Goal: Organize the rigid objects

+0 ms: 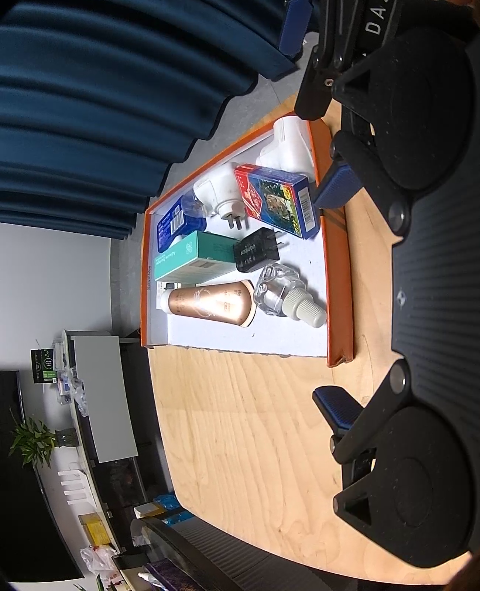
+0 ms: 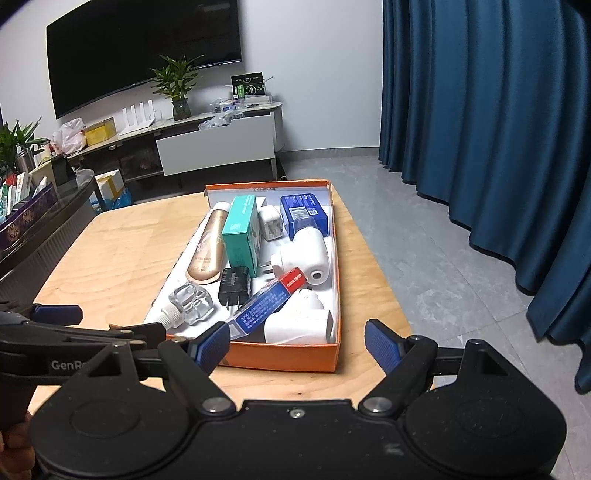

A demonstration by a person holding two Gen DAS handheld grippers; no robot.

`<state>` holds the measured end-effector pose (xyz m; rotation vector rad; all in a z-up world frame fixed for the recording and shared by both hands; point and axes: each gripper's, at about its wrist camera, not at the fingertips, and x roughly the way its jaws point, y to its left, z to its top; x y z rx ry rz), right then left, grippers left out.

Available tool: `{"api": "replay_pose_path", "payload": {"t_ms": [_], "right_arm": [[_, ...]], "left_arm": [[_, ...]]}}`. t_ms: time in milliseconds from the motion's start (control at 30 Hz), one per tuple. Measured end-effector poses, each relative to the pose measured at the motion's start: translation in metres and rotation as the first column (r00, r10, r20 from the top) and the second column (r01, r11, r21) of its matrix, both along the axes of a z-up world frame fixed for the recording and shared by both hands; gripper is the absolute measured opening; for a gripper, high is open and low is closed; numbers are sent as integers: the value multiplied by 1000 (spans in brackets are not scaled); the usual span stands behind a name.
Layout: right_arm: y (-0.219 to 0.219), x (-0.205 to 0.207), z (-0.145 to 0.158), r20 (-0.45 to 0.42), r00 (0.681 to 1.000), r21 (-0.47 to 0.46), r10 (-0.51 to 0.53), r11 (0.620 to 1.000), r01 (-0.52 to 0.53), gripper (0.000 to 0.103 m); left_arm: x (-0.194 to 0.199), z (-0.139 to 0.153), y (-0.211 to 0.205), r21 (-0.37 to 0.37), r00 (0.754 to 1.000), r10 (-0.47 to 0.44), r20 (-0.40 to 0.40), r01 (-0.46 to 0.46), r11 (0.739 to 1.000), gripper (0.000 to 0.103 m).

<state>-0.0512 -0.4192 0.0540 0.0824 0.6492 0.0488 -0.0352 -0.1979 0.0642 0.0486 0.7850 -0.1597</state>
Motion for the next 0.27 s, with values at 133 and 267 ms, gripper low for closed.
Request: {"api": "replay_pose_path", "payload": {"t_ms": [133, 267], "right_arm": [[0, 0, 0, 0, 1000, 0, 0, 1000, 0, 94], [2, 1, -2, -4, 1000, -7, -3, 1000, 3, 94]], "left_arm": [[0, 0, 3, -20, 1000, -2, 9, 2, 1000, 103], [0, 0, 4, -25, 1000, 0, 17, 1, 1000, 103]]}}
